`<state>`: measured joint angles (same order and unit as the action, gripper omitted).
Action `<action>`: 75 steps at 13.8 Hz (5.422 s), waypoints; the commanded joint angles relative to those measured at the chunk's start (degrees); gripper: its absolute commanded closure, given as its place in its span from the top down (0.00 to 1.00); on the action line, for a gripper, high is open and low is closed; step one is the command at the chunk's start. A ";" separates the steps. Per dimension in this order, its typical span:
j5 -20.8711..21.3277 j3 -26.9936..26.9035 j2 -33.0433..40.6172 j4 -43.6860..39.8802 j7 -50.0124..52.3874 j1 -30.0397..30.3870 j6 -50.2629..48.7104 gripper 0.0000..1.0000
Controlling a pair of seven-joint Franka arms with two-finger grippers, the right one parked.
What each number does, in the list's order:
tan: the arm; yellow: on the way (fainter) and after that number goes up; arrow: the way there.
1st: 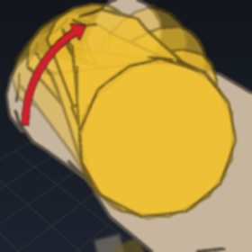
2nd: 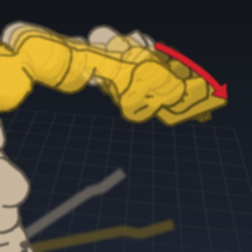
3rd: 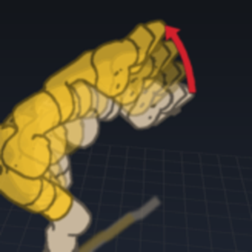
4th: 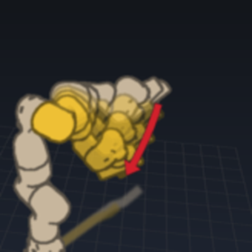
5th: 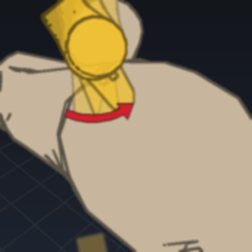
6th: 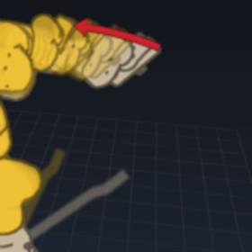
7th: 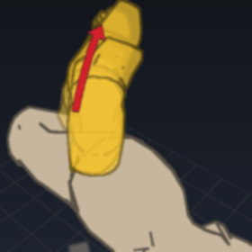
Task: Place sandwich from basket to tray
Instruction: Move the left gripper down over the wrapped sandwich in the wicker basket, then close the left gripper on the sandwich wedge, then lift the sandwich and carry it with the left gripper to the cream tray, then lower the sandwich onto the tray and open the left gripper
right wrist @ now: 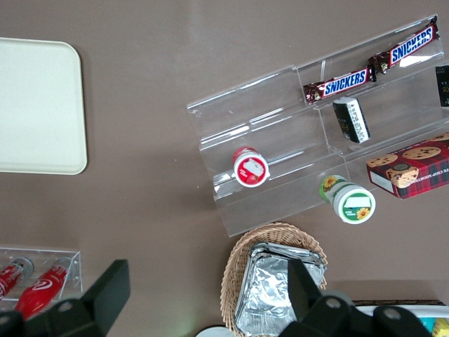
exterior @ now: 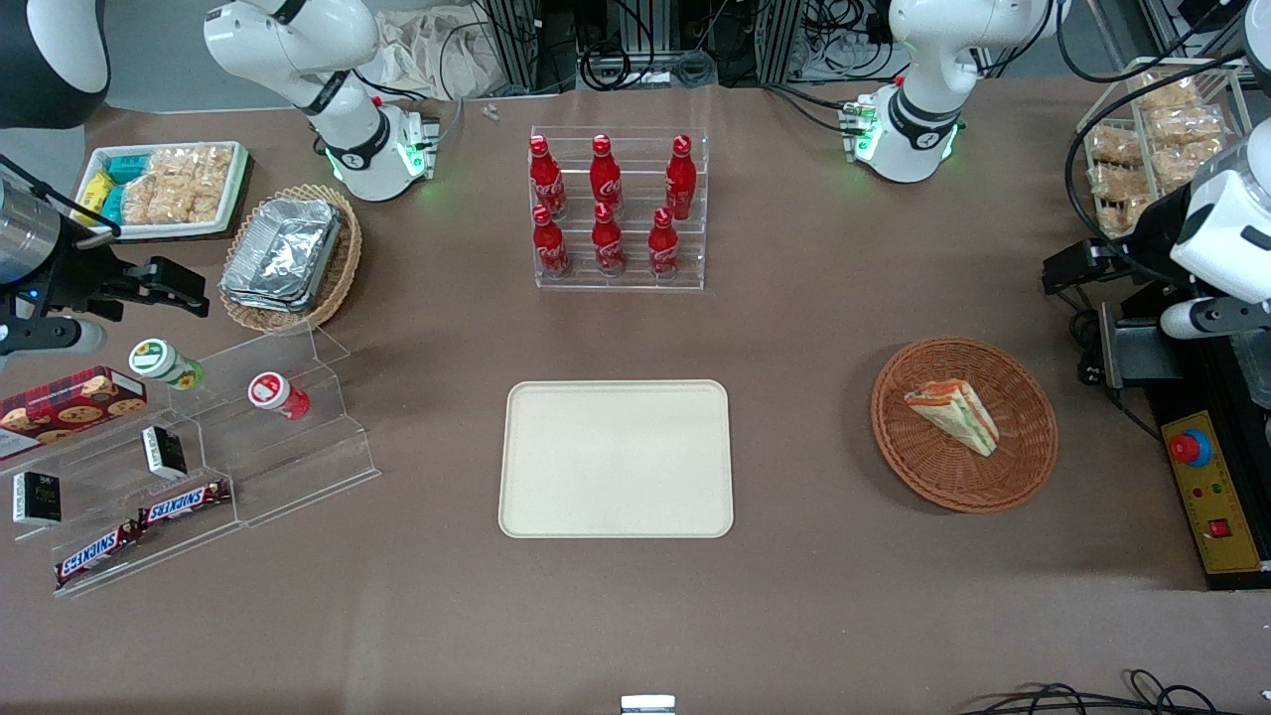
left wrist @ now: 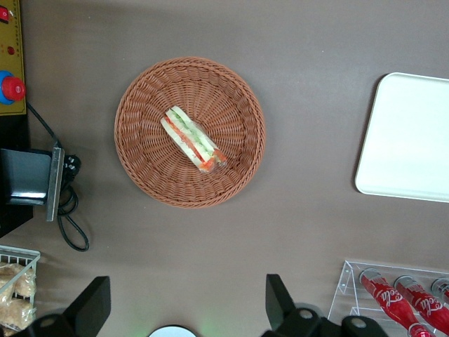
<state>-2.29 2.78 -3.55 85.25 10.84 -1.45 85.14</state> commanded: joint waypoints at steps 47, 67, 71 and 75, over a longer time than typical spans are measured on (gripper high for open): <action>6.42 9.49 -7.08 25.34 31.79 -1.63 33.37 0.00; 26.90 22.53 -40.03 4.66 30.99 -12.88 53.72 0.06; 27.16 22.53 -40.39 4.66 33.89 -12.88 53.90 0.95; 26.73 22.44 -36.98 4.66 37.66 -12.18 53.64 0.99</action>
<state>23.43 25.56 -42.96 90.47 45.29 -13.49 139.29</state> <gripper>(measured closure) 0.238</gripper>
